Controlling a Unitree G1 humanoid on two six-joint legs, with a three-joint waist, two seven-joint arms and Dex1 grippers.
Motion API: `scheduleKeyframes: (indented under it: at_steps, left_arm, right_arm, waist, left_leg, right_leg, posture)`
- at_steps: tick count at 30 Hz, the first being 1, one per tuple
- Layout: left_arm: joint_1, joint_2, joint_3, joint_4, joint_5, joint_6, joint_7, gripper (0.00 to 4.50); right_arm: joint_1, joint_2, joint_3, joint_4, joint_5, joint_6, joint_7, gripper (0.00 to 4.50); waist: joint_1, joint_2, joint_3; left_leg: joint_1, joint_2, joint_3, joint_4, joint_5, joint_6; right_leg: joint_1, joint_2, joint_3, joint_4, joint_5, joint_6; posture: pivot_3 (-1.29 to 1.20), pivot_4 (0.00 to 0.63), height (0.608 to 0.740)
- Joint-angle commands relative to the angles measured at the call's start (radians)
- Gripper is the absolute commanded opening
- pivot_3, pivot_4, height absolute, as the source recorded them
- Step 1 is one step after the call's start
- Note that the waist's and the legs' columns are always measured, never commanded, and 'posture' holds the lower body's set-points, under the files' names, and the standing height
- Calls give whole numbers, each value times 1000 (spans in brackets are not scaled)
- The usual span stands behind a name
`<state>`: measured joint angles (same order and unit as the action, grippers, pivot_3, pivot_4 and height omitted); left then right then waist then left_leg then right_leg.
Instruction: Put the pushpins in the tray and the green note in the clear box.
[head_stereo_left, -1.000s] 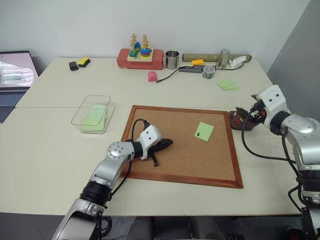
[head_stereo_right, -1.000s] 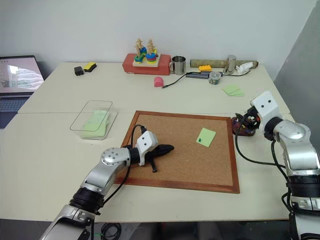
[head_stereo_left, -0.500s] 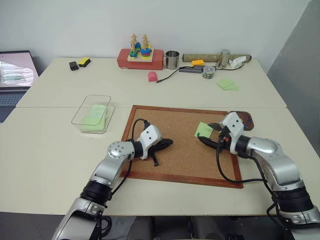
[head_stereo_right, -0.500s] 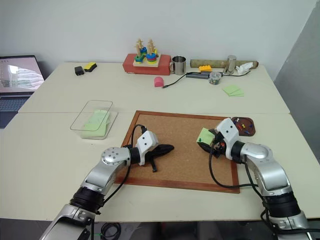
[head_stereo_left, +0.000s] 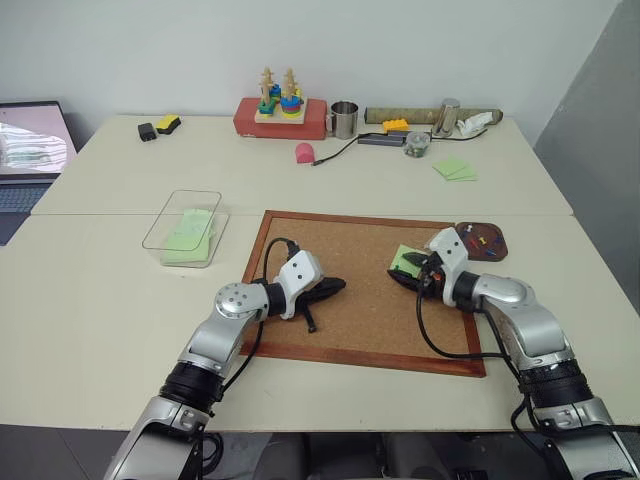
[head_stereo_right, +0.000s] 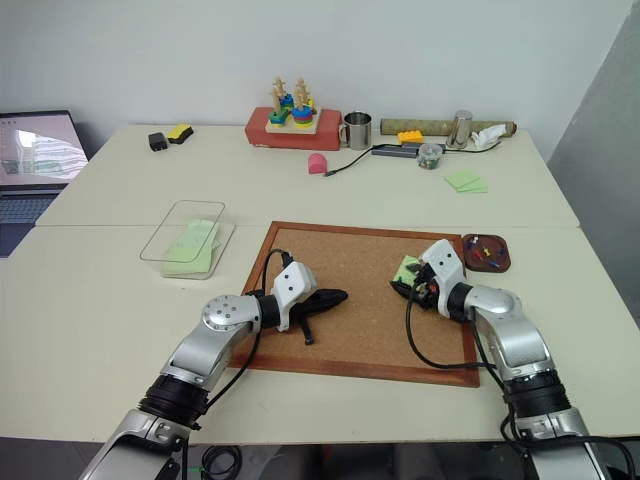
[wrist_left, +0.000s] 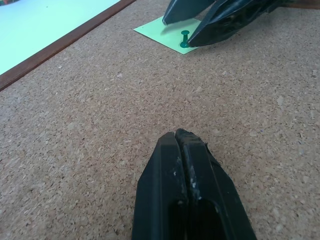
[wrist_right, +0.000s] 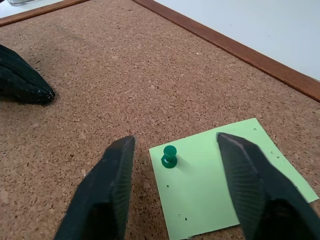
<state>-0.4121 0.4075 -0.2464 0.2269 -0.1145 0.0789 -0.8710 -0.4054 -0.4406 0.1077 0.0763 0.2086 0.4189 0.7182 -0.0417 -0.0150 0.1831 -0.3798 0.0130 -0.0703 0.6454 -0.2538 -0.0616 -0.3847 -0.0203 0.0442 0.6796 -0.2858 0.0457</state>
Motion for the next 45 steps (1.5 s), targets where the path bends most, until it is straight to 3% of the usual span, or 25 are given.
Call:
scheduleKeyframes:
  at_steps: [1,8,25,33,45]
  left_arm:
    - [35,20,-14,47,45,34,10,0]
    - [38,21,-16,43,45,35,12,0]
    - [33,9,-15,55,43,37,23,0]
    - [7,-21,99,-51,-102,190,25,0]
    - [-56,14,331,-288,-543,703,-13,2134]
  right_arm:
    - [-17,6,-5,-4,-3,-31,7,1570]
    - [-5,3,-6,-20,4,-27,19,70]
    - [-46,-70,-33,-259,67,43,75,70]
    - [-45,-178,34,-344,-18,-45,137,70]
    - [-49,-236,105,-340,-162,-270,173,0]
  waist:
    - [0,0,0]
    - [0,0,0]
    - [0,0,0]
    - [2,-1,1]
    - [4,-5,4]
  left_leg:
    - [0,0,0,0,0,0]
    - [0,0,0,0,0,0]
    - [0,0,0,0,0,0]
    - [-1,0,-1,0,0,0]
    - [-7,-1,-2,-1,0,0]
  right_leg:
    - [0,0,0,0,0,0]
    - [0,0,0,0,0,0]
    - [0,0,0,0,0,0]
    - [0,0,-1,0,0,1]
    - [-4,-1,-3,-2,2,-3]
  posture:
    - [0,150,740]
    - [0,150,740]
    - [0,150,740]
    - [0,150,740]
    - [0,150,740]
